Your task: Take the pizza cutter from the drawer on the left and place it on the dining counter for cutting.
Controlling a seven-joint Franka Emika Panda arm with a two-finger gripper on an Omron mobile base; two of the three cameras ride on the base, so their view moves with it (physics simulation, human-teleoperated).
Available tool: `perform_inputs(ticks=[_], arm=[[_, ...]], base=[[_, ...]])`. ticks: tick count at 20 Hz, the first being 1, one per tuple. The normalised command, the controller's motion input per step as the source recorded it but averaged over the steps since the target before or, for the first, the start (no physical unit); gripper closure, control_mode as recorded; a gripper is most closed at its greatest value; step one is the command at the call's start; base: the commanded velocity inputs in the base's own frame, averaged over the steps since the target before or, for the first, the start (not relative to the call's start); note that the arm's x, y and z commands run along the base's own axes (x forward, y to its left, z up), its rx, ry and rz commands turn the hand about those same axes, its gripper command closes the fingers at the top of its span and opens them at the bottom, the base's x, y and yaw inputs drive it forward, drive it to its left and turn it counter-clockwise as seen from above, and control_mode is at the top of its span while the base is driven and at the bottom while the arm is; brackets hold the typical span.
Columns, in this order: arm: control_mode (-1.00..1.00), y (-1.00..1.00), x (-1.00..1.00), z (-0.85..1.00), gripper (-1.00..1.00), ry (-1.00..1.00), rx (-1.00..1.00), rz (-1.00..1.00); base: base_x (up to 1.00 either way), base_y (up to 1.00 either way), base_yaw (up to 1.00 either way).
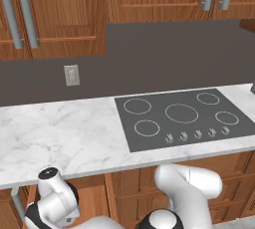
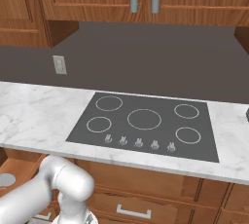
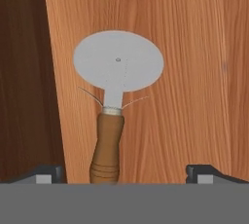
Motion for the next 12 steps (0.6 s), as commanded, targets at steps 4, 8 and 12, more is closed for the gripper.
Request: perform_inputs(ticks=[4, 8, 12], arm=[[-1.00, 0.00, 0.12, -0.23, -1.00, 0.00, 0.00, 0.00], [-1.00, 0.00, 0.11, -0.30, -1.00, 0.00, 0.00, 0.00], [-1.00, 0.00, 0.02, -0.37, -1.00, 0.00, 0.00, 0.00]], base=[[0.00, 0.00, 0.00], [0.00, 0.00, 0.00], [0.00, 0.00, 0.00]])
